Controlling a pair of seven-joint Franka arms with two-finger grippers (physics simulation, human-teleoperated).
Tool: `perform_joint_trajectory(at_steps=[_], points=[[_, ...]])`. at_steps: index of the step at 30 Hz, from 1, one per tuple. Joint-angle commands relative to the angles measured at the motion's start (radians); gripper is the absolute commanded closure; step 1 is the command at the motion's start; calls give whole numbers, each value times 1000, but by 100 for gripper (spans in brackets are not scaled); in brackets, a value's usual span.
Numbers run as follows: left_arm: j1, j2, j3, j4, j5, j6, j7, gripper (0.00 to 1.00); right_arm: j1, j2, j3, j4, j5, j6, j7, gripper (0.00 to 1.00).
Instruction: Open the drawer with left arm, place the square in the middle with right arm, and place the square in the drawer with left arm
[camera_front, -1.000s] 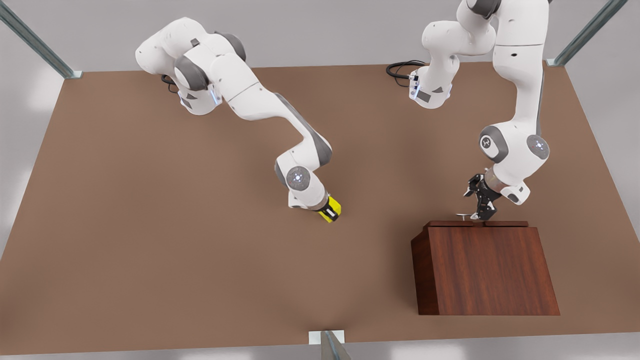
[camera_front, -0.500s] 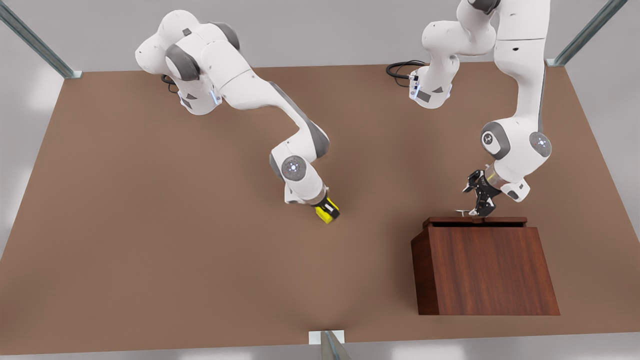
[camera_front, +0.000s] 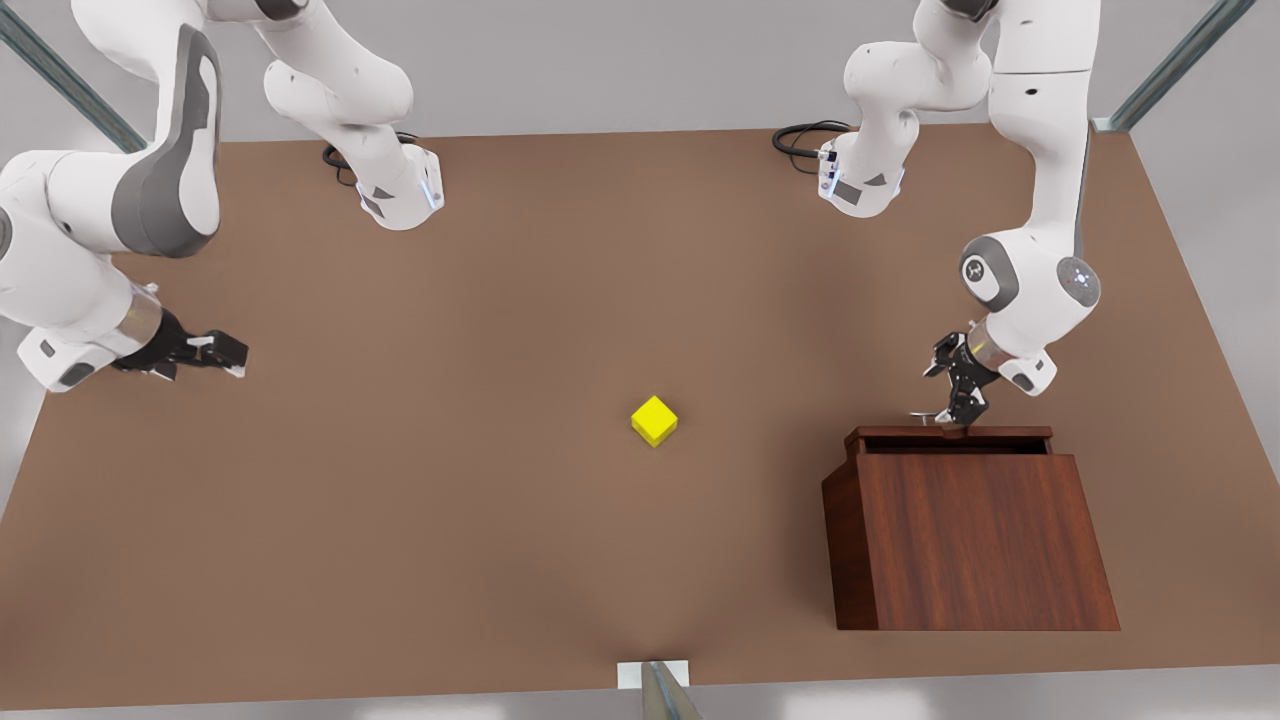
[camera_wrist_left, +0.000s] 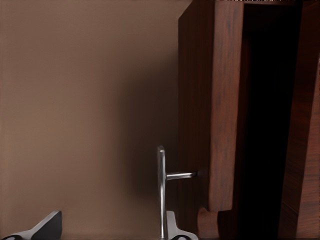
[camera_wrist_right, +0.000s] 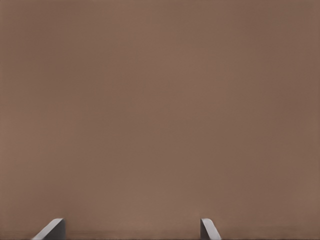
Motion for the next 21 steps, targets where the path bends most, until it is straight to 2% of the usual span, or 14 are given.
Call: perform_joint_trajectory(at_steps=[1, 3, 6, 21], points=[[0, -2, 0, 0, 0, 0, 0, 0, 13, 5, -1, 5, 0, -10, 0, 0], [0, -11, 2, 0, 0, -17, 0, 0, 6, 15, -1, 1, 0, -20, 6, 0], [0, -11, 2, -11, 0, -15, 0, 0, -1, 52, -4, 94, 13, -6, 12, 0], [-3, -40, 25, -37, 3, -43, 5, 0, -47, 65, -4, 128, 30, 18, 0, 0]])
